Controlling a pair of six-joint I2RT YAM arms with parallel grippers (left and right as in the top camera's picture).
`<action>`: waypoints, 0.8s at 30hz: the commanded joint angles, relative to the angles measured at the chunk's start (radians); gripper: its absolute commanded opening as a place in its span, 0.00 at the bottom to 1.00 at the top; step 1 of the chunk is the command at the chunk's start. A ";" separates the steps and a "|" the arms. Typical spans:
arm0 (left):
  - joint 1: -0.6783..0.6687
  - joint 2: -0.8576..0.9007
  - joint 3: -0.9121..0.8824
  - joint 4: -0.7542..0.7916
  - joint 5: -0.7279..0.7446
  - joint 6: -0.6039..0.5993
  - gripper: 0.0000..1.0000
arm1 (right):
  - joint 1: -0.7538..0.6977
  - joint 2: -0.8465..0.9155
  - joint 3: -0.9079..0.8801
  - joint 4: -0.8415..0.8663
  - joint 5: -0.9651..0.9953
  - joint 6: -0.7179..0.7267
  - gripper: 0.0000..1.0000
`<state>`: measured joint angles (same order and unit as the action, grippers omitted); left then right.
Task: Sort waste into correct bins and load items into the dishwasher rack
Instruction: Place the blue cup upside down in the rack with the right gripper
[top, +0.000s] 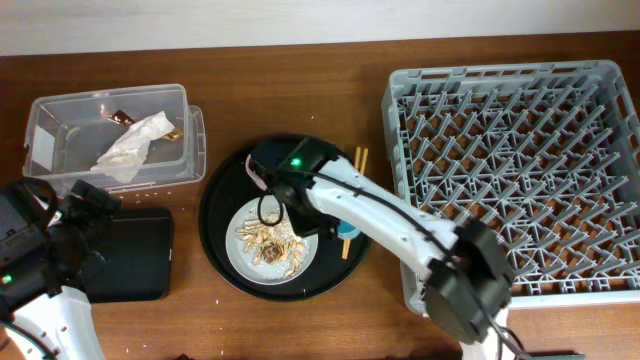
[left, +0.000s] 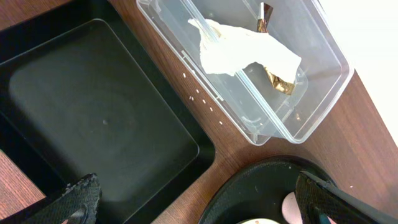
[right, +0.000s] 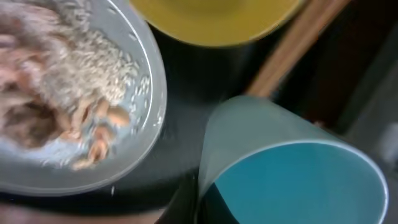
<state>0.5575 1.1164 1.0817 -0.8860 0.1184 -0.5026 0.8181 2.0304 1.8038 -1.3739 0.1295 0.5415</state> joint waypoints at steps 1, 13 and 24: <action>0.002 -0.006 0.002 0.002 -0.004 -0.009 0.99 | -0.040 -0.173 0.107 -0.068 -0.024 -0.022 0.04; 0.002 -0.006 0.002 0.002 -0.004 -0.009 0.99 | -1.198 -0.321 -0.027 -0.112 -1.204 -0.935 0.04; 0.002 -0.006 0.002 0.002 -0.004 -0.009 0.99 | -1.443 0.045 -0.038 -0.267 -1.353 -1.096 0.04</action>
<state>0.5575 1.1164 1.0817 -0.8864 0.1188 -0.5026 -0.5579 2.0617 1.7645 -1.6527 -1.1908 -0.5282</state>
